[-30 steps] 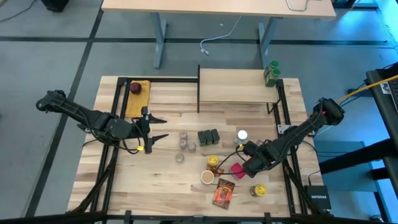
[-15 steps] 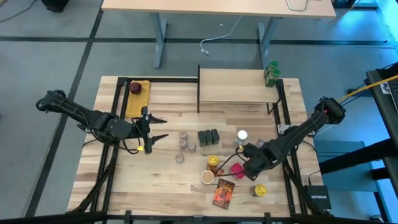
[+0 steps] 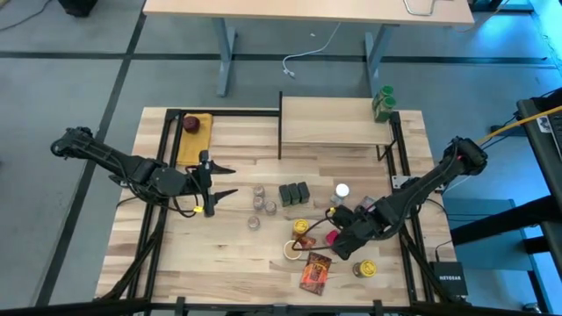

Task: Shelf spices
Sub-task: Put the bottom red seasoning can on the shelf

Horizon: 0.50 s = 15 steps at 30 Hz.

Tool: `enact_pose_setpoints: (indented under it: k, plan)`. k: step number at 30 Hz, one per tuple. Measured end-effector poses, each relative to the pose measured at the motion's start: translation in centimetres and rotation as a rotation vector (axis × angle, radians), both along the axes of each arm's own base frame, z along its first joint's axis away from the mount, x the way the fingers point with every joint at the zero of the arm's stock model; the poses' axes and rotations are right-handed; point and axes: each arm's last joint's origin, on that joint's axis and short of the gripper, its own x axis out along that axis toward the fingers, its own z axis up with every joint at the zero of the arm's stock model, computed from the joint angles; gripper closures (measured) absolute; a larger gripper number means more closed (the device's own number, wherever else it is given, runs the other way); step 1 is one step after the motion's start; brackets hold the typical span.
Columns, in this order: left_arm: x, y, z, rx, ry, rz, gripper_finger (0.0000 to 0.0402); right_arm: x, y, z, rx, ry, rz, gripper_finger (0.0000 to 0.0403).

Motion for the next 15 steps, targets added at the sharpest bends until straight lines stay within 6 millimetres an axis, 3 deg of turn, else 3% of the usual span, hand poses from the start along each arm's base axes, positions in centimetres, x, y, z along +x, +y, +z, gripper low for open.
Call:
enact_pose_setpoints:
  k: [15]
  plan:
    - [0.0, 0.0, 0.0, 0.0, 0.001, 0.001, 0.0153, 1.2, 0.8, -1.9, -0.027, 0.019, 0.025, 0.0139]
